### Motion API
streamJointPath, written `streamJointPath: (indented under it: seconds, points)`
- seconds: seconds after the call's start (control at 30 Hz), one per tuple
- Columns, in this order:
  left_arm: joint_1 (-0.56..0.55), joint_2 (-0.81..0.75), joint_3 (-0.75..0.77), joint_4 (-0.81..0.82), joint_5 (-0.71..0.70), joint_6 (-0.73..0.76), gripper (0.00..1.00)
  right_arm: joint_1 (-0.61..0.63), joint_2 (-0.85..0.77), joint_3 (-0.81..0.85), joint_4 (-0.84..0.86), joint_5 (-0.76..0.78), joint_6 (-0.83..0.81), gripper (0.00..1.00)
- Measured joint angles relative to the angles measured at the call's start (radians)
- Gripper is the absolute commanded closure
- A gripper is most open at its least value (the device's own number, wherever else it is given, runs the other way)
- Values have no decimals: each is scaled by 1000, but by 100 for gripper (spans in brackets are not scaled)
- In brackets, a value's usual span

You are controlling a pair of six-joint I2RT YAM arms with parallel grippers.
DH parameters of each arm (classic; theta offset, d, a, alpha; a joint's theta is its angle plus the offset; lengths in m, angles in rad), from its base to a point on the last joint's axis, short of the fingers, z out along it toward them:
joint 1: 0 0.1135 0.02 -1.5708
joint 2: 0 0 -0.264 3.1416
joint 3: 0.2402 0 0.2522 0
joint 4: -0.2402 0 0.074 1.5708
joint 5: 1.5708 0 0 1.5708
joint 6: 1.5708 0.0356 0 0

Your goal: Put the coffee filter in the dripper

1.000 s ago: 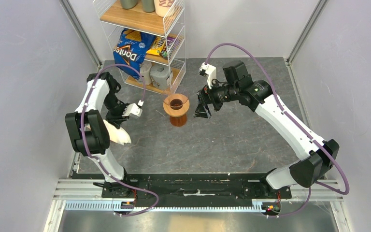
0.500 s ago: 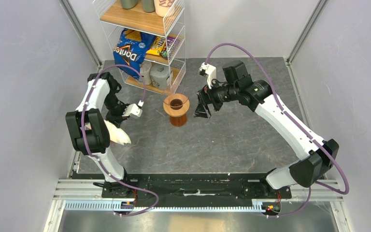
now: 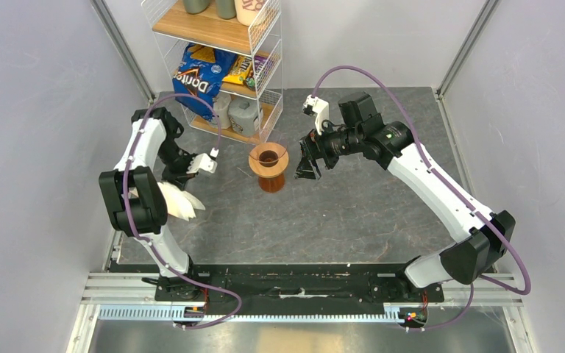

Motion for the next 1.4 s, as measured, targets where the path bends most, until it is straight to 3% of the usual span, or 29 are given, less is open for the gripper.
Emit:
streamJointPath:
  seconds: [0.4, 0.47, 0.53, 0.57, 0.93, 1.03, 1.3, 1.4]
  points:
    - [0, -45, -27, 3, 16, -6, 98, 0, 2, 0, 0, -6, 2, 3]
    - [0, -48, -32, 4, 16, -7, 90, 0, 4, 0, 0, -7, 2, 3]
    - [0, -53, -35, 5, 16, -6, 71, 0, 7, 0, 0, -11, 4, 3]
    - [0, -57, -38, 8, 16, -8, 65, 0, 8, 0, 0, -13, 4, 3]
    - [0, -60, -60, 42, 12, -22, 58, 0, 18, 0, 0, -21, 10, 3]
    - [0, -59, -60, 53, 6, -25, 63, 0, 18, 0, 0, -21, 11, 3]
    - [0, -38, -58, 65, 4, -42, 94, 0, 18, 0, 0, -21, 11, 3]
    - [0, -35, -58, 65, -1, -47, 98, 0, 18, 0, 0, -21, 11, 3]
